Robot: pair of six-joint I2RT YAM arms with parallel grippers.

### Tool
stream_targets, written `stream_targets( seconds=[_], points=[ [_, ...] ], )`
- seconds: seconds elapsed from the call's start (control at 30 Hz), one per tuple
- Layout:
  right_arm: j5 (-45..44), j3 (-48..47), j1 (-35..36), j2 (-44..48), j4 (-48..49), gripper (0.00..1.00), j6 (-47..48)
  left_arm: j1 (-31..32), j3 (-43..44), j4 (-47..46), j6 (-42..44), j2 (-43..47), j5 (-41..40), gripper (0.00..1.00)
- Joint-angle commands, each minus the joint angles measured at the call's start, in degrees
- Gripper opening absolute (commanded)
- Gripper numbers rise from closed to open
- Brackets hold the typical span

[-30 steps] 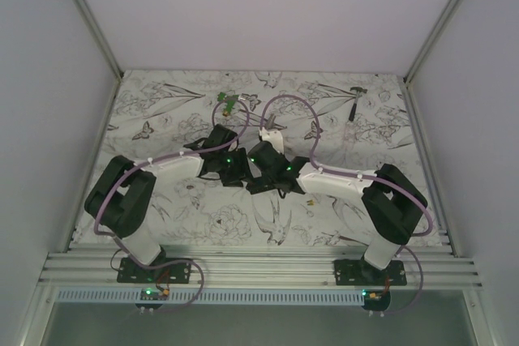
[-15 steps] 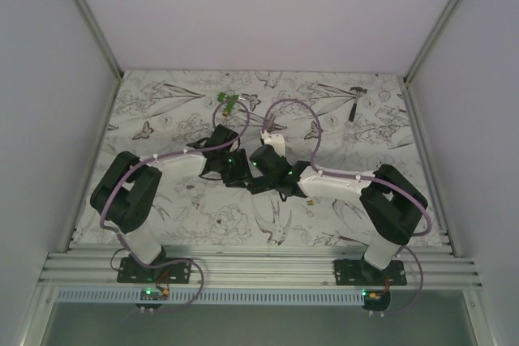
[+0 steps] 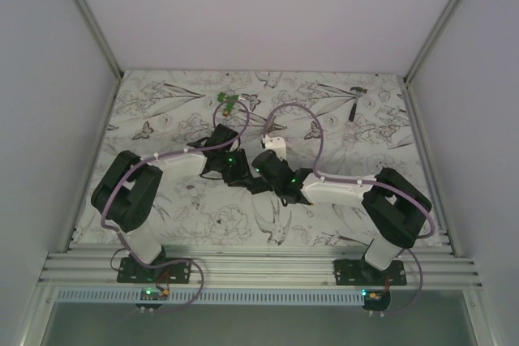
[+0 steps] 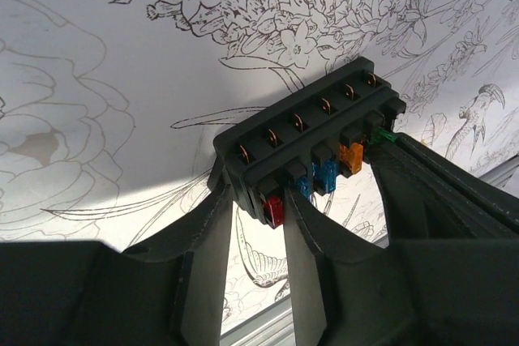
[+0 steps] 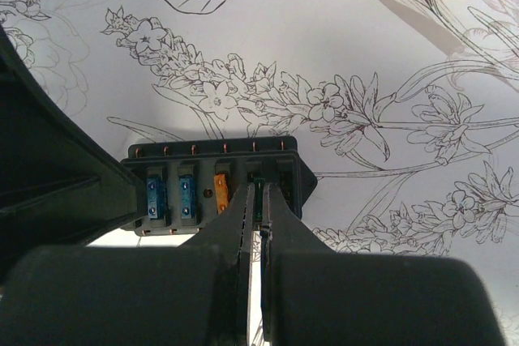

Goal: Snap on the fuse box
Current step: Install the fuse at the fuse box base.

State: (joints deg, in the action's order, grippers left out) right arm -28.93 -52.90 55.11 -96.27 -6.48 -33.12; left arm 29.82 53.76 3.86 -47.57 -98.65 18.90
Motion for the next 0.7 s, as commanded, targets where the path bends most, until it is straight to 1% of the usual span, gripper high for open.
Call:
stream_targets(
  seconds=[0.0,0.13,0.27,0.67],
  points=[
    [-1.40,3.66,1.47,0.16,0.25,0.00,1.09,-0.38,0.03,2.62,0.03,-2.27,-0.01,0.32],
    [-0.20,5.18,1.72,1.81,3.72,0.00,2.27,-0.78,0.03,2.88,-0.23,-2.88,0.47,0.29],
    [-1.35,5.78,1.98,2.95,5.43,0.00,3.06,-1.17,-0.30,3.09,-0.57,-2.71,0.54,0.28],
    [-3.19,6.86,2.08,1.68,9.32,0.00,3.19,-1.17,-0.71,3.17,-1.34,-2.78,1.21,0.26]
  ],
)
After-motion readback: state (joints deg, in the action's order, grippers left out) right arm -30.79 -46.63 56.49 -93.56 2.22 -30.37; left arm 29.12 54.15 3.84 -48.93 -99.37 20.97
